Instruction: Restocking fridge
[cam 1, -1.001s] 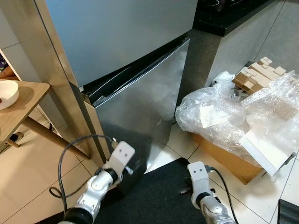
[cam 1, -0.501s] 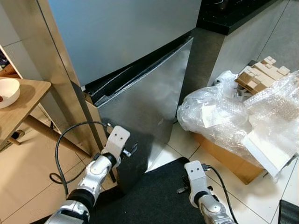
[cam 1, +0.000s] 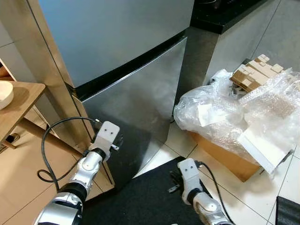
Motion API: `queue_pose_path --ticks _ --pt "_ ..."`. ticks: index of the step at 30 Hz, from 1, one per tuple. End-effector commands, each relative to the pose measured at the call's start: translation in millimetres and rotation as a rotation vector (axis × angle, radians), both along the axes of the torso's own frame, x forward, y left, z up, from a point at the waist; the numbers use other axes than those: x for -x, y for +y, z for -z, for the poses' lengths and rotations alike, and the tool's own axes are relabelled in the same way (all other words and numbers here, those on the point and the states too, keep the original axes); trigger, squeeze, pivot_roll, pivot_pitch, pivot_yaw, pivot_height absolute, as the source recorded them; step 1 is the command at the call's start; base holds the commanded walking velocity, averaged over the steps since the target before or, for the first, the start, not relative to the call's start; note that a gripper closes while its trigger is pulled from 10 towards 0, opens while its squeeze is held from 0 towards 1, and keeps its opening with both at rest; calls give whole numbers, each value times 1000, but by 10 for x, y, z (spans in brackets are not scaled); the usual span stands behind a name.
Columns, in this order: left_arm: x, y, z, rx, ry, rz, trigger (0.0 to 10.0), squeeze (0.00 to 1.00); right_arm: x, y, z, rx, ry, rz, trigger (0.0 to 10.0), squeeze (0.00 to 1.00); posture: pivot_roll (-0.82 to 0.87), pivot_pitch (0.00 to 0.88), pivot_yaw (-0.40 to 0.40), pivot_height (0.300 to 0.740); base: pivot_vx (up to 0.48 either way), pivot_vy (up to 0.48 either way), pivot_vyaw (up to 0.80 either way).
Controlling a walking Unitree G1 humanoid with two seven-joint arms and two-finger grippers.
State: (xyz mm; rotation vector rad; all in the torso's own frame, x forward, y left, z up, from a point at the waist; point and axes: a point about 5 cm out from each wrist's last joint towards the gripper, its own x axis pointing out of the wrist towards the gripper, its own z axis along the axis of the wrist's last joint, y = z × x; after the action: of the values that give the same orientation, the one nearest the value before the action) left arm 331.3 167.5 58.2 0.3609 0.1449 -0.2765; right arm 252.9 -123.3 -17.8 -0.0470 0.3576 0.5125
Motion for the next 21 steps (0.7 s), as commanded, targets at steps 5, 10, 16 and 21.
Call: queue_pose_path --ticks 5,10,16,21 --pt "30 181 38 -44 7 -63 10000 0 -32 200 -142 -115 -73 -112 10000 0 -87 123 35 719 0 0 0" --pt "38 371 41 -95 4 -162 10000 0 -127 326 -296 -175 -139 -152 10000 0 -87 123 36 719 0 0 0" --pt "81 425 74 -58 20 -169 10000 0 -115 266 -190 -44 -87 -154 10000 0 -80 119 35 719 0 0 0" --pt "254 244 325 31 168 -27 10000 0 -14 160 -8 101 -1 -154 10000 0 -81 114 37 719 0 0 0"
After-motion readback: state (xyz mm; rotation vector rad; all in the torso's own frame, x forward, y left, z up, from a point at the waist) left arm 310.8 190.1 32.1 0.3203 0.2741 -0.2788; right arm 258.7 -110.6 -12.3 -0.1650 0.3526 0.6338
